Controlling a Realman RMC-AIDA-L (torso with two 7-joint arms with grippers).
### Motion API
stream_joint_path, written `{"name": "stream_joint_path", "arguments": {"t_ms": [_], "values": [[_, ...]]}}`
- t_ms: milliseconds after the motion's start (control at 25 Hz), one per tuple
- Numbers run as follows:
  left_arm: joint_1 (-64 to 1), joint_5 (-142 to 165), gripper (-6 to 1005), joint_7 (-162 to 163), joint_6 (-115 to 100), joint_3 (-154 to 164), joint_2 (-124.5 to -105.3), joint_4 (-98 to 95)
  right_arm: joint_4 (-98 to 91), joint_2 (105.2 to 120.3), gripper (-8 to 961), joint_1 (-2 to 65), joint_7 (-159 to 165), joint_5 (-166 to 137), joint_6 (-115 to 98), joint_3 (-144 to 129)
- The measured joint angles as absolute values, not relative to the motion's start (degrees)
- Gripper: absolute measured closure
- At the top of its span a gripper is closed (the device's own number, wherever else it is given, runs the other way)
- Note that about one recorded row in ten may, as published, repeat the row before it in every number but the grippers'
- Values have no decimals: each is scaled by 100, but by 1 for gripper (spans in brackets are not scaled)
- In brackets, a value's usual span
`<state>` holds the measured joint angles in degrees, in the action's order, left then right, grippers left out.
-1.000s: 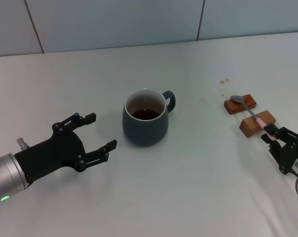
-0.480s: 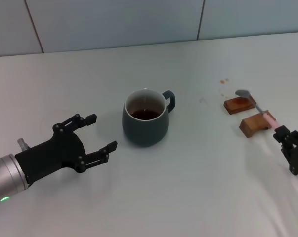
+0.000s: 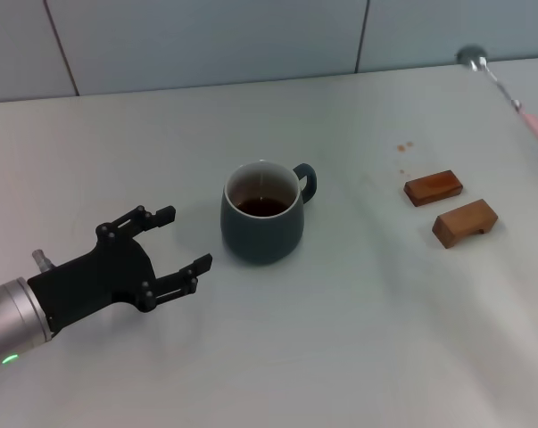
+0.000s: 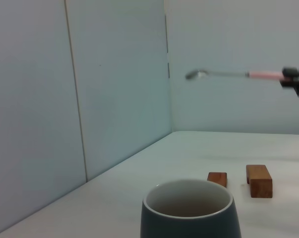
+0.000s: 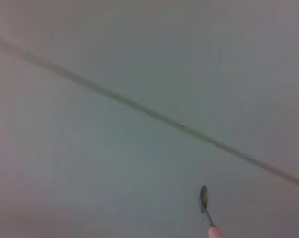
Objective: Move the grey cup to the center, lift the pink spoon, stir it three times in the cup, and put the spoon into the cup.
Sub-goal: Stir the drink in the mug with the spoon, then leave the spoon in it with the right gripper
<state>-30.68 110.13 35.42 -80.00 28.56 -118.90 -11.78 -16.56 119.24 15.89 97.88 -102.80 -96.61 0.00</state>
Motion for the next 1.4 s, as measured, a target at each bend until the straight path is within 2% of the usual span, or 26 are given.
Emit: {"name": "stream_joint_path", "arguments": {"t_ms": [280,720,920,1080,1400], "values": [[-3067,11013,171,3559,-7972,2857,-11891,-1178,-4412,11974,855,2181,10818,-10265,-10298,-921],[-3096,11013,170,3614,-7909,2984,-11883,-1178,-7323,11984,854,2126,12448,-9770,-9865,-3369],[-3122,11013,171,3682,-7892,2996,-11883,-1181,-8857,11926,852,2089,13417,-10369,-9659,-4115],[-3138,11012,170,3683,-7876,3016,-11882,-1185,-10197,11880,851,2344,14159,-11361,-9894,-4475],[-3171,11013,172,3683,-7816,3093,-11882,-1187,-10936,11777,848,3027,14874,-12361,-10513,-4870]]}}
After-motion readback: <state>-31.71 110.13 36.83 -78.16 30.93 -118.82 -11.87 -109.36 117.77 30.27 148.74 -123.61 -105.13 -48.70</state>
